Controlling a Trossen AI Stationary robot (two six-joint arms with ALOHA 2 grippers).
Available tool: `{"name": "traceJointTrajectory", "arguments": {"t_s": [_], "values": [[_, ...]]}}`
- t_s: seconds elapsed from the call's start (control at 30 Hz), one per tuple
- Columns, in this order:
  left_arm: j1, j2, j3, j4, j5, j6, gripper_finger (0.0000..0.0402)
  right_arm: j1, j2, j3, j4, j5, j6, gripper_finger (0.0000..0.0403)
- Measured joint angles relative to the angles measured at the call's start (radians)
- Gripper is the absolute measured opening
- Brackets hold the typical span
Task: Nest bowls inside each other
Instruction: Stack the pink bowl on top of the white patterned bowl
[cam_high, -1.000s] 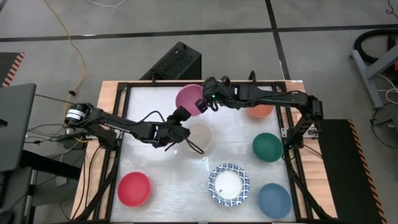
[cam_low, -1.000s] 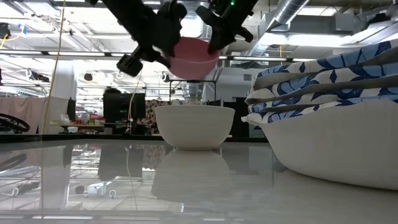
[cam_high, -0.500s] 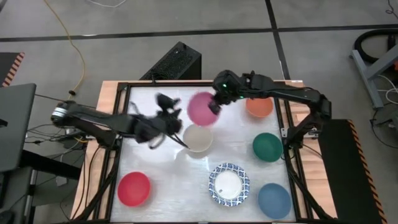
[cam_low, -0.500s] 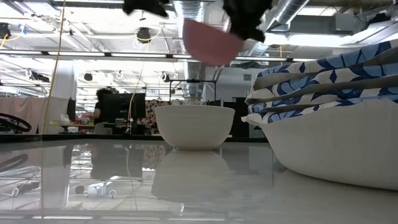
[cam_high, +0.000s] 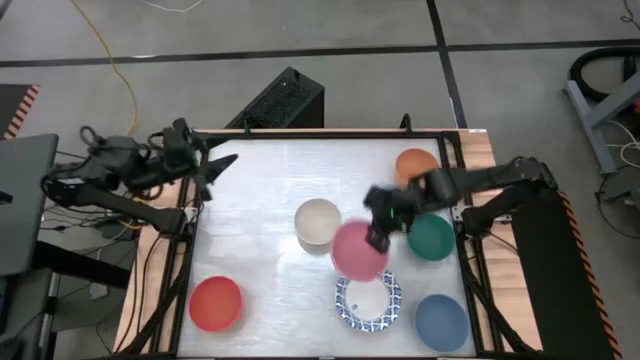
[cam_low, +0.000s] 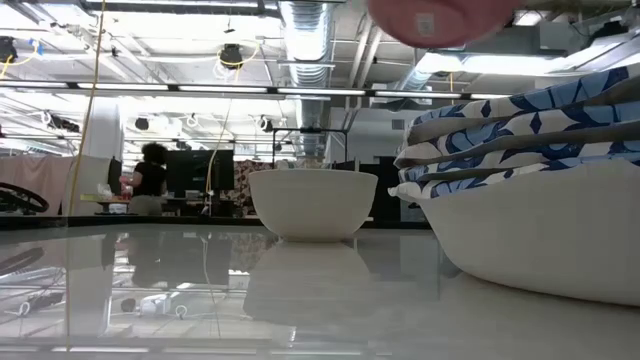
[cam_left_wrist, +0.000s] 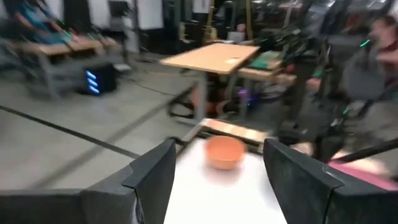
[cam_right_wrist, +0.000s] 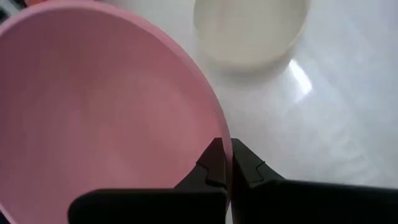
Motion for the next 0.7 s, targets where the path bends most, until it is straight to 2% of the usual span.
{"name": "traceJointTrajectory", "arguments": {"t_s": [0.2, 0.47, 0.7], "values": [[0.013, -0.051, -0.002, -0.063, 0.090, -0.172, 0.0231, 0.168, 0.003, -0.142, 0.133, 0.040, 0.245, 0.0007], [0.013, -0.019, -0.002, -0.077, 0.107, -0.179, 0.0231, 0.285, 0.003, -0.353, 0.323, 0.085, 0.490, 0.0007], [0.013, 0.025, -0.003, -0.090, 0.126, -0.179, 0.0231, 0.346, 0.027, -0.420, 0.373, 0.084, 0.578, 0.0007]]}}
